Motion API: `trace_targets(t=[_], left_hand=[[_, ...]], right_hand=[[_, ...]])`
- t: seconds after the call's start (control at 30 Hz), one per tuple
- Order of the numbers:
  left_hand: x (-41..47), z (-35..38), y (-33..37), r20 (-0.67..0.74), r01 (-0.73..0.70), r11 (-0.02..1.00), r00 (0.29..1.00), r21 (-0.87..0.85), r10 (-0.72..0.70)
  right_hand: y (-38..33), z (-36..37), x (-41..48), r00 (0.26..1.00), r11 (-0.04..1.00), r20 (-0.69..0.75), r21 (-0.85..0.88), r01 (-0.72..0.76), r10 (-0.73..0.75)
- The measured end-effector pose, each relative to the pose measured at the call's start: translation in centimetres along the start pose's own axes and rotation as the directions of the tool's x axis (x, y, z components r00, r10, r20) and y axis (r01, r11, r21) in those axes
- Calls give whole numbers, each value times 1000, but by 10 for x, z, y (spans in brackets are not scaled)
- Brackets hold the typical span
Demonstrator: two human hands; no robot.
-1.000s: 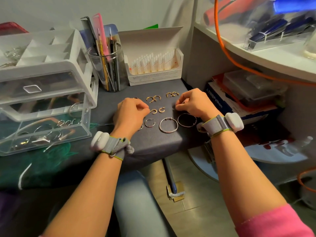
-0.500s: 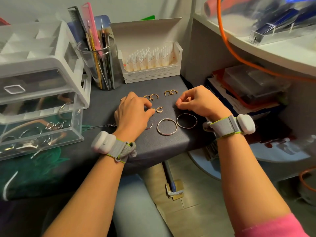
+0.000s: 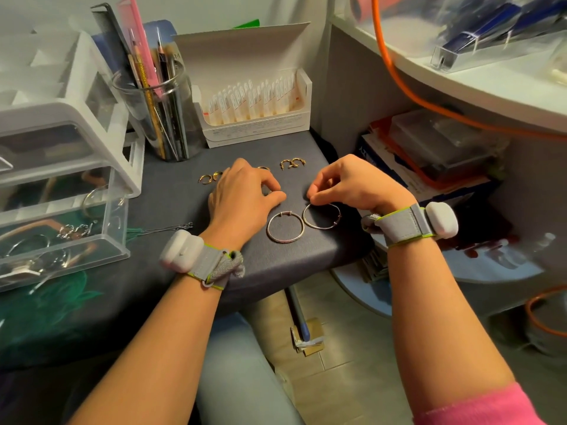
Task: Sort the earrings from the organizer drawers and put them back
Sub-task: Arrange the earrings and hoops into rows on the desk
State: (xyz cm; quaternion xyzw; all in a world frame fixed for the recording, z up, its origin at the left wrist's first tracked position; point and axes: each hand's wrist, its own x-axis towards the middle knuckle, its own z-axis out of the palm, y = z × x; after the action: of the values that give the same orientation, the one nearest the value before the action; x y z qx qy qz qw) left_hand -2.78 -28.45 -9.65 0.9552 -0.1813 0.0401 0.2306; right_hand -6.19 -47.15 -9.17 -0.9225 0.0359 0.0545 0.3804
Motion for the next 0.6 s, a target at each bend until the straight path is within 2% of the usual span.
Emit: trace_targets(t=[0.1, 0.27, 0.6], left_hand=[[-2, -2, 5, 85, -23, 998, 996, -51, 27], [-5, -2, 8, 167, -56, 998, 984, -27, 60], [-6, 1, 13, 128, -55, 998, 990, -26, 58]], right_hand=[[1, -2, -1, 1000, 1000, 23, -7, 9, -9], [3, -1, -2, 999, 1000, 30, -13, 12, -12], [6, 1, -2, 1000, 999, 12, -23, 28, -28]])
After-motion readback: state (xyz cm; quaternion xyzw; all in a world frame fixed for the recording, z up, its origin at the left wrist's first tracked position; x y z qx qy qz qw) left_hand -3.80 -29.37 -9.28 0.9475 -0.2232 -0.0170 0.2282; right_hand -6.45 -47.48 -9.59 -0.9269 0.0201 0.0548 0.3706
